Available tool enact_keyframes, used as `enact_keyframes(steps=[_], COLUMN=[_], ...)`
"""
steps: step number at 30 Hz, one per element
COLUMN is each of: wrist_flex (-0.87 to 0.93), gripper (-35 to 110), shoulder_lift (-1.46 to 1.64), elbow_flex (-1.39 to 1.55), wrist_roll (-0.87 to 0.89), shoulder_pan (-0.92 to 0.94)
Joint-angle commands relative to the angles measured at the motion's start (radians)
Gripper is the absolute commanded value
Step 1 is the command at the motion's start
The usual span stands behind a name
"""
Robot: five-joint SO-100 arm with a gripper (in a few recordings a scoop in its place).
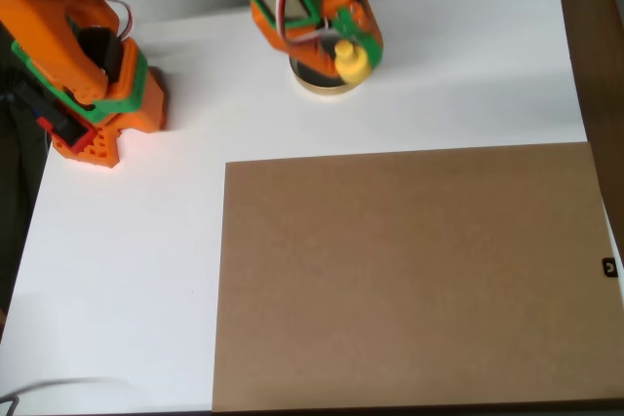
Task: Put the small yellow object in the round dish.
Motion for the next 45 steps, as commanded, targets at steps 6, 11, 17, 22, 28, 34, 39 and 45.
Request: enact_keyframes(steps=[6, 11, 17, 22, 28, 34, 39, 45], wrist_flex=[-0.069, -0.143, -0.189, -0.252, -0.313, -0.339, -0.345, -0.342], gripper=[0, 0, 0, 0, 0, 0, 0, 10], shoulder_lift=[0.086, 0.063, 0.054, 0.052, 0.035, 0.029, 0.032, 0.040], elbow_flex=[0.156, 0.242, 0.299, 0.364, 0.383, 0.410, 0.419, 0.423], wrist_roll=[-0.020, -0.029, -0.006, 0.032, 0.038, 0.011, 0.008, 0.009], shoulder_pan=[-0.156, -0.210, -0.331, -0.433, -0.407, -0.345, -0.330, -0.331])
